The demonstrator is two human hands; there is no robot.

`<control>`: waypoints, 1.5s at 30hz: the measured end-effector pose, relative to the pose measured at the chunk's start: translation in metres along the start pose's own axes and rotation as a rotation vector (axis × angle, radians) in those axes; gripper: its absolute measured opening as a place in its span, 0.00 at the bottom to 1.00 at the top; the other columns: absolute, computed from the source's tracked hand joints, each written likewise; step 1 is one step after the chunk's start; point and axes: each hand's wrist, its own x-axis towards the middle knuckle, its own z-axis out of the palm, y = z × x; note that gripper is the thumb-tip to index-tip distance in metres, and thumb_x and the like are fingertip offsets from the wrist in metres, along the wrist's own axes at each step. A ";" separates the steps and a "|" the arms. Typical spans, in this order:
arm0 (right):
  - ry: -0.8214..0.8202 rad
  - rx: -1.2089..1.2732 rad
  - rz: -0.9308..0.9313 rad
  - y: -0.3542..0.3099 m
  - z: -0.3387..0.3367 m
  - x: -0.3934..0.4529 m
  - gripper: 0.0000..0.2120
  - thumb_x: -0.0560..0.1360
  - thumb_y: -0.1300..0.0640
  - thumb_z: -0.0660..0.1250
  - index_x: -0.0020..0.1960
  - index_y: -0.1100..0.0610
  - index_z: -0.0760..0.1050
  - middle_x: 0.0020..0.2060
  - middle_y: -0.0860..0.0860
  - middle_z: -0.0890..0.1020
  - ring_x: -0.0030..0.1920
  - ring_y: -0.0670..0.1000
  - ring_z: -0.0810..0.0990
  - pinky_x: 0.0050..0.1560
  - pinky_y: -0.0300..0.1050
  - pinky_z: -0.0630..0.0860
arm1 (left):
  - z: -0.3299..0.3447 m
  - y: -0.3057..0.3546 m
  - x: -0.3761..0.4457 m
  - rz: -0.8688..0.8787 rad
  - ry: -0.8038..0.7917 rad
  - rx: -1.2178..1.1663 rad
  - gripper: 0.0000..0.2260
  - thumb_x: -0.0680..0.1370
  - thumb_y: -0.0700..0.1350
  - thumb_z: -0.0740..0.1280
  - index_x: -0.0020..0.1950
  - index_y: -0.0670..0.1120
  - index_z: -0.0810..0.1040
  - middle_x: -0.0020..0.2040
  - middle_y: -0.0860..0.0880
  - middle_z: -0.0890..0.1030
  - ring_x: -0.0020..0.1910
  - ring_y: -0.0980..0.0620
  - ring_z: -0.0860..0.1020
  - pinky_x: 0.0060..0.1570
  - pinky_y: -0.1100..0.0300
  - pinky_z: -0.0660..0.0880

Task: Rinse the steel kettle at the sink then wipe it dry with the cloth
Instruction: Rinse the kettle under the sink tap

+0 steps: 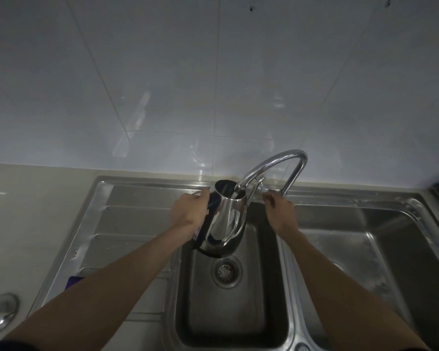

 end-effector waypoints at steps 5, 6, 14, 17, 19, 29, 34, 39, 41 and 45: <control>-0.036 -0.010 0.039 -0.003 0.000 0.020 0.12 0.78 0.64 0.59 0.61 0.60 0.73 0.51 0.62 0.81 0.48 0.60 0.80 0.46 0.46 0.74 | 0.012 0.009 0.006 -0.038 0.022 0.047 0.24 0.79 0.56 0.57 0.27 0.46 0.76 0.26 0.51 0.78 0.29 0.49 0.77 0.34 0.59 0.69; -0.052 -0.030 0.033 -0.004 0.000 0.025 0.14 0.78 0.65 0.60 0.63 0.61 0.71 0.53 0.62 0.81 0.52 0.62 0.79 0.50 0.48 0.73 | 0.014 0.009 0.008 -0.038 0.022 0.040 0.25 0.80 0.55 0.57 0.27 0.46 0.76 0.27 0.51 0.79 0.29 0.49 0.77 0.34 0.59 0.69; -0.273 0.011 0.097 -0.009 0.008 0.066 0.28 0.77 0.61 0.63 0.74 0.58 0.57 0.65 0.59 0.73 0.62 0.61 0.74 0.58 0.50 0.70 | 0.014 -0.003 0.014 -0.012 0.067 0.088 0.25 0.79 0.56 0.58 0.29 0.43 0.79 0.27 0.49 0.80 0.31 0.49 0.78 0.34 0.58 0.67; -0.344 0.090 0.154 -0.008 0.014 0.078 0.27 0.77 0.61 0.63 0.73 0.55 0.57 0.55 0.55 0.76 0.51 0.56 0.75 0.52 0.48 0.72 | 0.009 -0.010 0.016 0.008 0.077 0.094 0.26 0.79 0.55 0.58 0.24 0.45 0.76 0.24 0.50 0.77 0.29 0.49 0.77 0.32 0.58 0.66; -0.339 0.136 0.164 -0.007 0.020 0.084 0.26 0.76 0.60 0.64 0.71 0.54 0.59 0.54 0.54 0.78 0.51 0.55 0.77 0.53 0.50 0.75 | 0.006 -0.014 0.019 0.011 0.091 0.086 0.27 0.78 0.55 0.58 0.22 0.46 0.75 0.23 0.50 0.77 0.30 0.46 0.78 0.34 0.57 0.68; -0.181 0.149 0.256 0.025 0.040 0.097 0.31 0.69 0.63 0.69 0.68 0.50 0.61 0.54 0.55 0.77 0.53 0.57 0.78 0.46 0.47 0.79 | 0.002 -0.021 0.025 -0.011 0.085 0.062 0.25 0.78 0.54 0.58 0.22 0.45 0.74 0.21 0.51 0.74 0.26 0.49 0.75 0.32 0.59 0.67; 0.051 0.162 0.231 0.001 0.019 0.062 0.19 0.73 0.70 0.63 0.62 0.60 0.70 0.52 0.56 0.77 0.51 0.55 0.77 0.48 0.42 0.70 | 0.006 -0.020 0.022 -0.026 0.088 0.024 0.26 0.78 0.53 0.59 0.21 0.46 0.74 0.20 0.51 0.75 0.25 0.51 0.75 0.30 0.60 0.66; 0.147 0.216 0.179 -0.005 0.011 0.022 0.16 0.74 0.68 0.64 0.60 0.57 0.69 0.52 0.55 0.77 0.50 0.53 0.75 0.50 0.41 0.68 | 0.003 -0.019 0.014 0.008 0.069 0.017 0.25 0.79 0.53 0.58 0.23 0.46 0.75 0.20 0.51 0.75 0.25 0.51 0.75 0.30 0.60 0.66; 0.158 0.232 0.177 -0.012 0.003 0.013 0.19 0.75 0.68 0.64 0.64 0.58 0.67 0.54 0.53 0.75 0.50 0.50 0.73 0.50 0.40 0.68 | 0.000 -0.017 0.008 0.021 0.056 0.042 0.25 0.79 0.54 0.57 0.26 0.44 0.77 0.24 0.49 0.78 0.26 0.52 0.75 0.30 0.61 0.66; 0.213 0.261 0.175 -0.029 -0.008 -0.020 0.18 0.74 0.72 0.61 0.61 0.59 0.72 0.54 0.53 0.77 0.53 0.50 0.75 0.52 0.38 0.67 | -0.007 -0.020 -0.013 0.048 0.015 0.095 0.26 0.80 0.55 0.57 0.36 0.36 0.81 0.30 0.44 0.80 0.26 0.51 0.75 0.27 0.62 0.71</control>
